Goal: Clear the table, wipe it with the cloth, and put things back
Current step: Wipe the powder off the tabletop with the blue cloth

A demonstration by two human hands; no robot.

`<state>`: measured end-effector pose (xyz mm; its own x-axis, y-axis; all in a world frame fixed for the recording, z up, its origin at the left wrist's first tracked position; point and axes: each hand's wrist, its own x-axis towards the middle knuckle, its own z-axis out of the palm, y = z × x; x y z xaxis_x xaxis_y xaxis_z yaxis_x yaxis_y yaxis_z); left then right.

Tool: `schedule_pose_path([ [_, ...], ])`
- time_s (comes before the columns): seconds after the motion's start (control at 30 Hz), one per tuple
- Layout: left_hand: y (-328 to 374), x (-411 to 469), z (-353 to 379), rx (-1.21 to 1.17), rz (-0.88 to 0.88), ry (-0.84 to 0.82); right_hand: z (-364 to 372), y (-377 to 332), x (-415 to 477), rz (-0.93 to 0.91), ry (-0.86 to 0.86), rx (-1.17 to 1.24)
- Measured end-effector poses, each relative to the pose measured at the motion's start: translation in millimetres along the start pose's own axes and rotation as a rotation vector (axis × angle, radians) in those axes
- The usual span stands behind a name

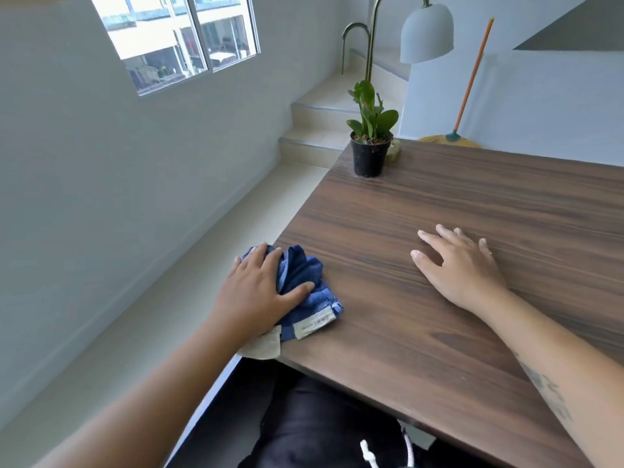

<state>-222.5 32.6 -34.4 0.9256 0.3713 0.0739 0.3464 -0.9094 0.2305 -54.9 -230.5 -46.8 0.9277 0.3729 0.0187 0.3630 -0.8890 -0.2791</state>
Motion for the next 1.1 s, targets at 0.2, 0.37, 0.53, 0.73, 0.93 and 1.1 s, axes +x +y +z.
schedule_pose_path([
  [0.2,101,10,42,0.037,0.27,-0.005,-19,48,-19,0.152,0.213,0.261],
  [0.37,168,1,41,-0.37,0.425,-0.238,-40,63,-49,0.26,0.317,0.503],
  [0.53,116,48,23,-0.503,0.261,-0.007,-12,-18,-82,-0.093,0.032,0.213],
  [0.73,80,103,30,-0.185,0.246,-0.084,-4,8,-156,-0.274,0.08,-0.014],
  [0.93,67,106,45,-0.054,0.328,-0.024,-56,174,-188,0.302,0.156,-0.207],
  [1.1,67,109,45,-0.052,0.353,-0.011,-49,152,-90,0.497,0.167,-0.255],
])
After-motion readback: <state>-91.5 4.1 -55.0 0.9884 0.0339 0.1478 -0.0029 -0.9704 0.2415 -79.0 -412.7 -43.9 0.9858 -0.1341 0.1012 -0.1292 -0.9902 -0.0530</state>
